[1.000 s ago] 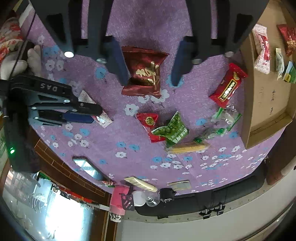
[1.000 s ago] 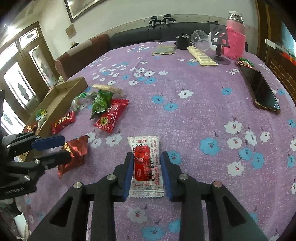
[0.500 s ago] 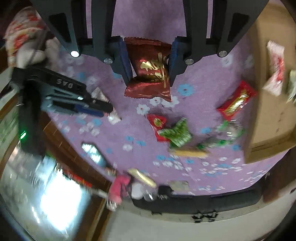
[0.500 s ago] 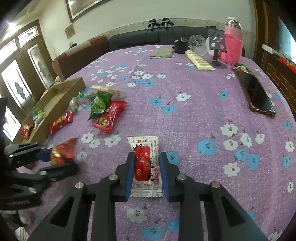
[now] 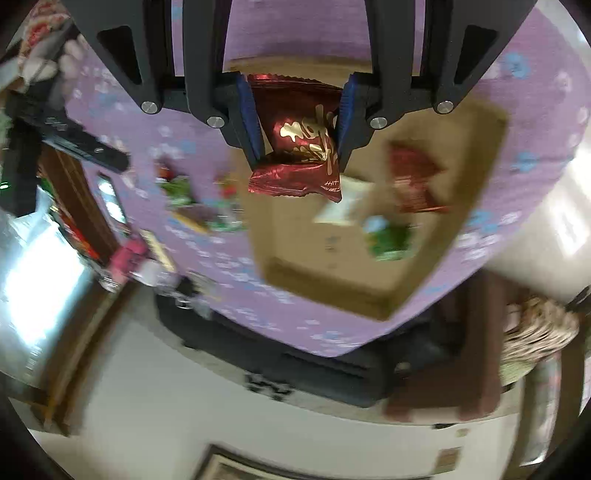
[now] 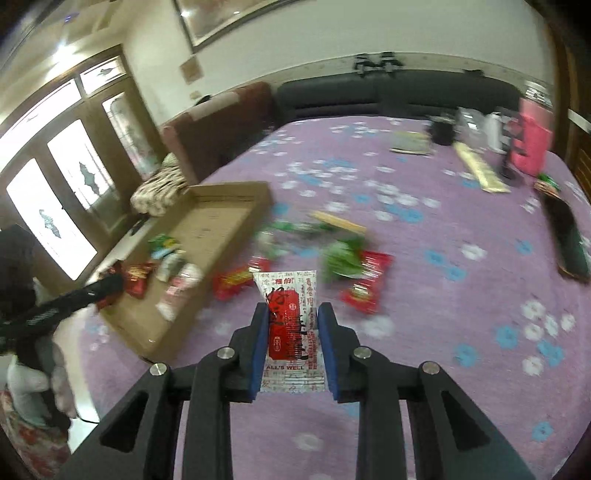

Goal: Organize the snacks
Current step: 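Carry both packets over the tray and open both tools to release them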

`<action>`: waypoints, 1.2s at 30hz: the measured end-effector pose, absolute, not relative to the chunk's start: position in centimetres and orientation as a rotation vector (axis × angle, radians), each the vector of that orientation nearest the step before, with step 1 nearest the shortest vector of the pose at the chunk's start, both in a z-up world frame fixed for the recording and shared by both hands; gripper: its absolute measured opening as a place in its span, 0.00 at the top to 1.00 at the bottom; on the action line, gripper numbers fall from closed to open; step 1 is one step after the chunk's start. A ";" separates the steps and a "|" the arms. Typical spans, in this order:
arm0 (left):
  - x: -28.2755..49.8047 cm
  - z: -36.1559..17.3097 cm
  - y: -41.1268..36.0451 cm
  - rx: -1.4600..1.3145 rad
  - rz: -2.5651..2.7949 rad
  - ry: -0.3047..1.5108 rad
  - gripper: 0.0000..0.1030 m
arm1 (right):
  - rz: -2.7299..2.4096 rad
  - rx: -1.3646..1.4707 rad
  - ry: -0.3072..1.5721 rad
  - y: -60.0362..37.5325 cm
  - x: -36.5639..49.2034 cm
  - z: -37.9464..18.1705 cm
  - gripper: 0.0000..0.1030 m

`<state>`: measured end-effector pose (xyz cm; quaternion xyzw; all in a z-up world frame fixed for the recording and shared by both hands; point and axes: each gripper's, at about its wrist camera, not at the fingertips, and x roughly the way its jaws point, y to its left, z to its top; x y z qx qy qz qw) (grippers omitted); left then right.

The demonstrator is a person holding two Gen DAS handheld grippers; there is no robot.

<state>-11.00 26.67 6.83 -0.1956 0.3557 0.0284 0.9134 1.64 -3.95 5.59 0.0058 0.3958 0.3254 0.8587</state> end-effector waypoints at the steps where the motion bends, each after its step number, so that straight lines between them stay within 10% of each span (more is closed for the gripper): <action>1: -11.0 6.5 27.2 -0.405 0.074 0.737 0.62 | 0.696 0.010 0.835 -3.0 1.7 5.7 0.75; 17: -8.0 3.1 31.7 -0.440 0.133 0.789 0.61 | 0.772 -0.158 0.923 14.9 6.3 3.9 0.74; 23: -8.8 3.6 32.5 -0.480 0.131 0.746 0.41 | 0.751 -0.183 0.948 17.0 7.3 2.5 0.74; 36: -11.1 6.5 32.1 -0.533 0.106 0.640 0.38 | 0.746 -0.087 0.877 13.8 7.4 5.8 0.69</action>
